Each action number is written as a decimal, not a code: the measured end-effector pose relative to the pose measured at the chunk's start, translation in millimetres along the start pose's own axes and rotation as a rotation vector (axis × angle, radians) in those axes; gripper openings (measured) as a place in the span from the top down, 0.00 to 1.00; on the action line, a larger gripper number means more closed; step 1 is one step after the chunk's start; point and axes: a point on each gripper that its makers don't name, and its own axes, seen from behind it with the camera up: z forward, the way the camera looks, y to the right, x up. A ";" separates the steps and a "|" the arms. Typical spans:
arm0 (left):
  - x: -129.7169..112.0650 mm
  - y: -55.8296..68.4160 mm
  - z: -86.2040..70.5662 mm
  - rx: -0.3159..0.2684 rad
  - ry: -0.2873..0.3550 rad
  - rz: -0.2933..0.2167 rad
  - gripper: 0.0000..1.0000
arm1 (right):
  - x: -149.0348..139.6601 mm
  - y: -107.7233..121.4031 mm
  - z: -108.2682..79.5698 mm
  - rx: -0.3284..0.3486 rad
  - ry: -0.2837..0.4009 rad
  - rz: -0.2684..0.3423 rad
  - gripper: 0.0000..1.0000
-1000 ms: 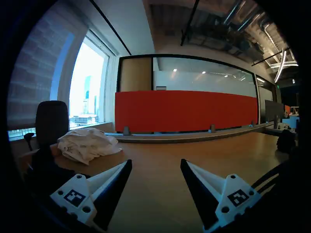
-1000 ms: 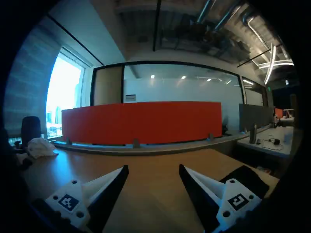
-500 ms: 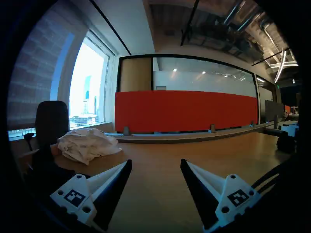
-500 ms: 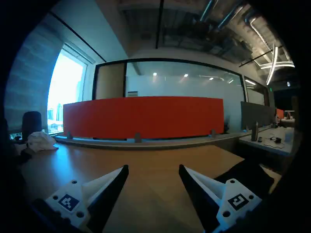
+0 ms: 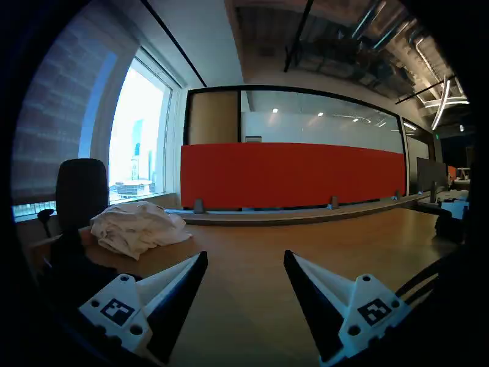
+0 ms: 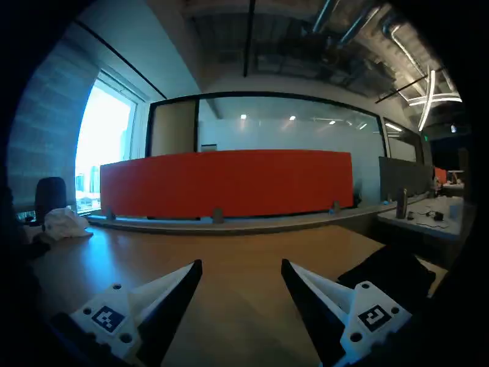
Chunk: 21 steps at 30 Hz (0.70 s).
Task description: Fold towel
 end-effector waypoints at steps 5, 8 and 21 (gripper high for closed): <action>0.0 0.2 0.0 0.000 0.000 0.000 0.08 | -0.8 -2.0 -2.4 0.001 0.007 -0.007 0.00; 0.0 0.1 0.1 0.000 0.000 0.000 0.08 | -0.8 -2.8 -3.4 0.003 0.014 -0.014 0.00; -0.4 -0.2 0.4 0.000 0.000 0.000 0.08 | -2.1 -5.0 -3.8 0.015 0.014 -0.029 0.00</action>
